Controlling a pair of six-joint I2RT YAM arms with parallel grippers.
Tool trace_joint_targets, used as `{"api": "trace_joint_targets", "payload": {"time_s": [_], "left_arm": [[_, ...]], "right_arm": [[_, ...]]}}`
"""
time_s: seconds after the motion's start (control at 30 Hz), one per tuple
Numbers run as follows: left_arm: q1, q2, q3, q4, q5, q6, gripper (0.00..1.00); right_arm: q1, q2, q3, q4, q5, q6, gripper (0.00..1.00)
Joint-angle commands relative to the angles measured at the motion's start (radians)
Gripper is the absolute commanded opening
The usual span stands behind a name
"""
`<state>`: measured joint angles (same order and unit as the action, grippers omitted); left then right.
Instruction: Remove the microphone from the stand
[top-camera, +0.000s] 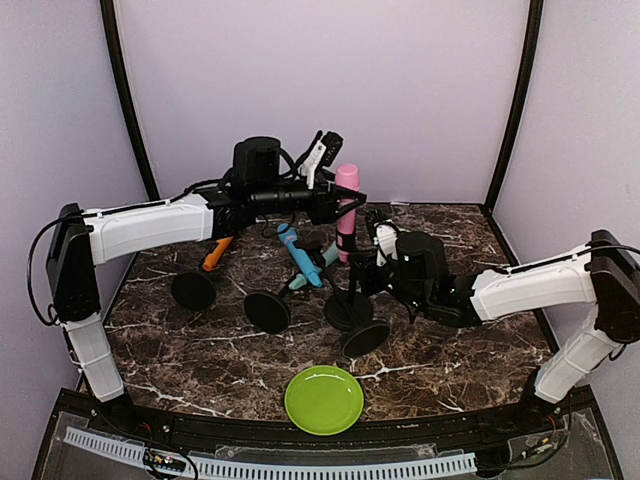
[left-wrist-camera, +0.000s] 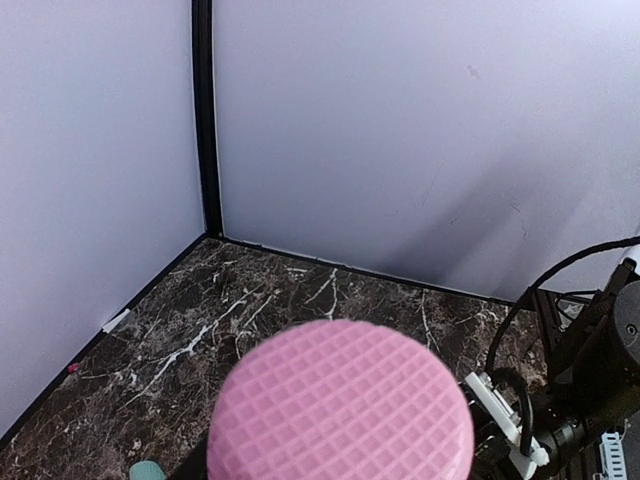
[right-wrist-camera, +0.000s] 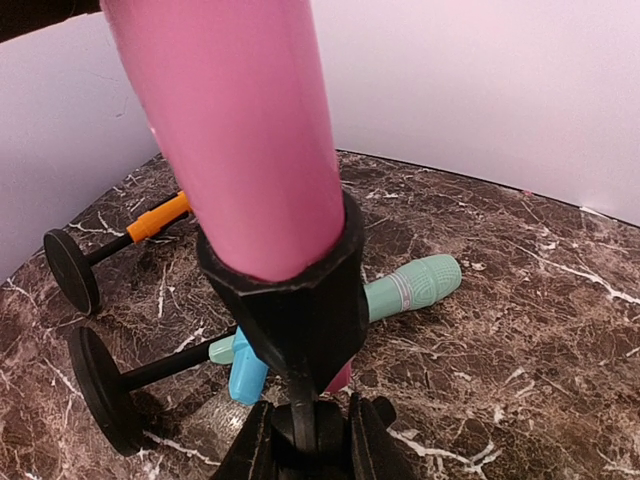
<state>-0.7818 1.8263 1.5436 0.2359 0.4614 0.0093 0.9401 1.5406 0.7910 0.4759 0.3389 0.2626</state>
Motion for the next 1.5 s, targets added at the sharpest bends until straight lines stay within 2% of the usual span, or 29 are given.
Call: {"api": "trace_joint_targets", "payload": {"time_s": [0.0,0.1,0.3,0.47,0.63,1.0,1.2,1.47], "left_arm": [[-0.007,-0.114,-0.017,0.091,0.098,0.028,0.0],[-0.005,-0.109,0.007,0.068,0.072,0.011,0.0],[0.014,-0.081,0.113,-0.097,-0.03,-0.06,0.0],[0.046,-0.074,0.145,-0.13,-0.019,-0.128,0.0],[0.061,-0.066,0.149,-0.149,-0.009,-0.122,0.0],[0.063,-0.102,0.086,-0.106,0.003,-0.07,0.0],[0.063,-0.169,-0.031,0.007,0.097,-0.028,0.0],[0.063,-0.199,-0.069,0.031,0.102,-0.016,0.0]], "right_arm": [[-0.044,0.045,-0.014,-0.129,0.026,0.092,0.0],[-0.044,0.044,-0.019,-0.123,0.026,0.081,0.0],[-0.03,0.032,-0.012,-0.143,0.028,0.014,0.0],[-0.009,0.038,0.002,-0.169,0.048,-0.04,0.0],[-0.002,0.056,0.026,-0.188,0.063,-0.055,0.0],[-0.003,0.06,0.03,-0.17,0.057,-0.017,0.0],[-0.018,0.071,0.048,-0.181,0.045,0.016,0.0],[-0.029,0.094,0.067,-0.191,0.032,0.024,0.0]]}}
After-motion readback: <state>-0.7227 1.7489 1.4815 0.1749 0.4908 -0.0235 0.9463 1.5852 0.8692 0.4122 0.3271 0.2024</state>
